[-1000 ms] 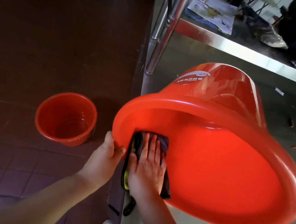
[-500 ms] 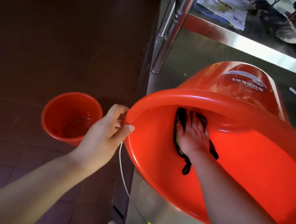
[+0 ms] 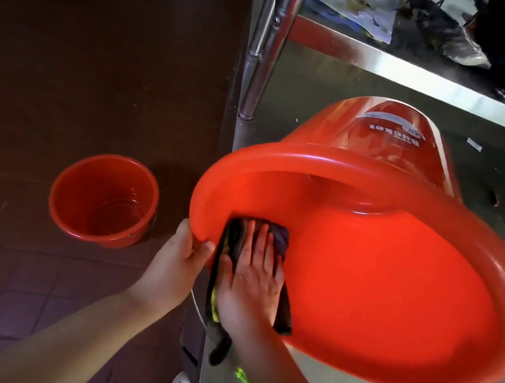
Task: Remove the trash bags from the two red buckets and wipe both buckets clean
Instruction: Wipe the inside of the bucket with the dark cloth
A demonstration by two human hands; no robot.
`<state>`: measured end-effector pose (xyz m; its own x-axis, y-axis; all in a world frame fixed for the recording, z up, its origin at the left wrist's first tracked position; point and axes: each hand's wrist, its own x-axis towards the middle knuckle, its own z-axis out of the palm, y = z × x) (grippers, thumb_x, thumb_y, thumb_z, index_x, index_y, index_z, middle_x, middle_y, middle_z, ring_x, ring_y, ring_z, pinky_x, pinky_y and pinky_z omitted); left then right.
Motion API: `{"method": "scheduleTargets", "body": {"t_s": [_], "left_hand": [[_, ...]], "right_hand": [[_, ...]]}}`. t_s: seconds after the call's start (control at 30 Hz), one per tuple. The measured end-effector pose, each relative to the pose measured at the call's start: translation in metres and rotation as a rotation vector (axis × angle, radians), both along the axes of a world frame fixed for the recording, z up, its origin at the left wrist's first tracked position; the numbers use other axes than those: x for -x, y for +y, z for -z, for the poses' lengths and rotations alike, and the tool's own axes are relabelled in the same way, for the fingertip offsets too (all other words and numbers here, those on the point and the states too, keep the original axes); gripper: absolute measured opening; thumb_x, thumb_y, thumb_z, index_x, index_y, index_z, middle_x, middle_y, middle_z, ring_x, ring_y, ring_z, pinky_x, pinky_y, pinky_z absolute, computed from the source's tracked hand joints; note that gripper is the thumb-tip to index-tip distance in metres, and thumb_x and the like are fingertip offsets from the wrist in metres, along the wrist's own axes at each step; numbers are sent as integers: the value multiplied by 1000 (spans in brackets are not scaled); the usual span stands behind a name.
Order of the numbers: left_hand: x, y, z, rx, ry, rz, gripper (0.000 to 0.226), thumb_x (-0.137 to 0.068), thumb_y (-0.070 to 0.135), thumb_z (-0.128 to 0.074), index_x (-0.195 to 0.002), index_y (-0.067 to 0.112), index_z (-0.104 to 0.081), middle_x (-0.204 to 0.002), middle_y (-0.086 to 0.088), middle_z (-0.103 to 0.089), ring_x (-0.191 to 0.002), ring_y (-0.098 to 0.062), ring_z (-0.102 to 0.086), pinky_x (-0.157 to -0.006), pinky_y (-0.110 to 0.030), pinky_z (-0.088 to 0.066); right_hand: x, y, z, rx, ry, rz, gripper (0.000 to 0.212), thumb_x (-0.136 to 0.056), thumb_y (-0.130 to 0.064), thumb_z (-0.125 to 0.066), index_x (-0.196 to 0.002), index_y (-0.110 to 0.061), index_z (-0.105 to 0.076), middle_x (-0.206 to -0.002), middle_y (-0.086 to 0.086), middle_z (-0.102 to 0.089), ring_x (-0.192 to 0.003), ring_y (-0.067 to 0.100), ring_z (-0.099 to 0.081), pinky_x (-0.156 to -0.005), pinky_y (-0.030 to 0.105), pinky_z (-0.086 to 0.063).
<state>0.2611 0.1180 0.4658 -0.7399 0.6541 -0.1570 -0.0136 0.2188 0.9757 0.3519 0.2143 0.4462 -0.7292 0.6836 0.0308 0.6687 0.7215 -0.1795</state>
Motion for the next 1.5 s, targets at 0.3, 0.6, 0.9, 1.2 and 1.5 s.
{"method": "scheduleTargets", "body": {"t_s": [0.3,0.6,0.9,1.2,1.5], "left_hand": [[30,6,-57,-47,195,38,18,-91,23,-59,-106,17,-52,-89,1,-65,-80,-10,-64,-70,-26,-52],[31,4,-47,-180,-184,-108,33,-76,24,-69,-106,11,-60,-95,3,-72,-91,-10,-68,-76,-19,-54],[1,5,-19,-189,-411,-188,20,-85,9,-61,-100,-4,-61,-102,-20,-69,-98,-28,-67,-95,-43,-51],[4,10,-40,-152,-146,-155,19,-82,3,-67,-100,-4,-63,-92,-20,-70,-78,-14,-66,-74,-19,-52],[42,7,-90,-292,-79,-97,28,-62,5,-75,-88,4,-67,-69,-2,-72,-68,-12,-68,-64,-18,-55]], "right_hand": [[12,82,6,19,-81,15,64,-96,-49,-26,-151,-27,-3,-159,0,-12,-145,18,-14,-113,38,-19],[23,167,12,-73,-196,99,62,-94,-51,-20,-150,-28,-14,-158,0,-19,-142,19,-20,-113,40,-15],[15,76,8,-33,-110,143,64,-96,-50,-17,-152,-20,-9,-158,7,-15,-145,19,-15,-115,40,-10],[-19,23,3,21,23,-15,67,-90,-49,-19,-151,-30,2,-159,-1,-13,-144,14,-16,-113,35,-17],[9,150,4,-7,-200,19,61,-96,-50,-25,-151,-30,-8,-159,-2,-13,-145,15,-14,-112,38,-17]]}}
